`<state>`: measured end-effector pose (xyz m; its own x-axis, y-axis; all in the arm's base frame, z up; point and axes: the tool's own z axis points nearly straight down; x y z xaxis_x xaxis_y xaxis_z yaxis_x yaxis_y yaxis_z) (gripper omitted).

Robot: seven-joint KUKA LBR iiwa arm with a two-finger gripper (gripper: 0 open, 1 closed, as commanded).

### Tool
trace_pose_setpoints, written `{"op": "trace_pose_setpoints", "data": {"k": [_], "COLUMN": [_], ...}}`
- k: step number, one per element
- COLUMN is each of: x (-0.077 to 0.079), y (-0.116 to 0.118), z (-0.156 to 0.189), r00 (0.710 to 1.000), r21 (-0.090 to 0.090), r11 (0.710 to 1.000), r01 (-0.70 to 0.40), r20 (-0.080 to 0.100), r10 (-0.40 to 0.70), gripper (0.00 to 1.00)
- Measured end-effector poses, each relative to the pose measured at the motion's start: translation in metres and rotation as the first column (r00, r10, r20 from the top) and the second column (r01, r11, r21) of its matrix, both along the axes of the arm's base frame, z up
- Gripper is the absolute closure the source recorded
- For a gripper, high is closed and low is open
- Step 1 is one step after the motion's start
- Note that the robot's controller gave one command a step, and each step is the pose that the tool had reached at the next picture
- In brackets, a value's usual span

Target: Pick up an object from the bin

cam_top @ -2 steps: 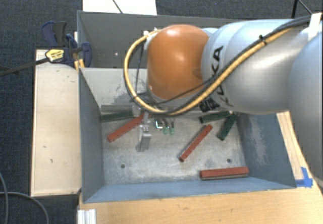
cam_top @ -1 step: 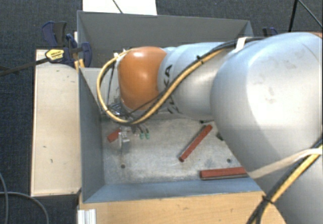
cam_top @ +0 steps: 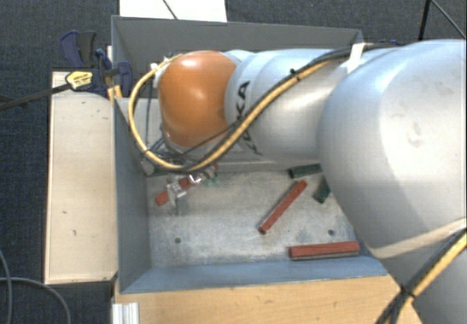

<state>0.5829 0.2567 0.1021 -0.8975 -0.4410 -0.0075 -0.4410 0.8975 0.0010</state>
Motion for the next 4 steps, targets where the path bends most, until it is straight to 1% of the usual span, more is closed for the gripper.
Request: {"op": "trace_pose_setpoints", "data": {"k": [1, 2, 3, 4], "x": [0.01, 0.009, 0.01, 0.01], "y": [-0.031, -0.022, -0.022, -0.022], "z": [0.004, -0.032, -0.031, -0.031], "r00": [0.996, 0.977, 0.979, 0.979], "r21": [-0.003, -0.003, -0.002, -0.002], "r11": [0.996, 0.977, 0.979, 0.979], "r01": [-0.086, -0.214, -0.206, -0.203], "r20": [-0.001, -0.006, -0.005, -0.006], "r10": [0.086, 0.214, 0.206, 0.203], "gripper": [0.0, 0.0, 0.0, 1.0]}}
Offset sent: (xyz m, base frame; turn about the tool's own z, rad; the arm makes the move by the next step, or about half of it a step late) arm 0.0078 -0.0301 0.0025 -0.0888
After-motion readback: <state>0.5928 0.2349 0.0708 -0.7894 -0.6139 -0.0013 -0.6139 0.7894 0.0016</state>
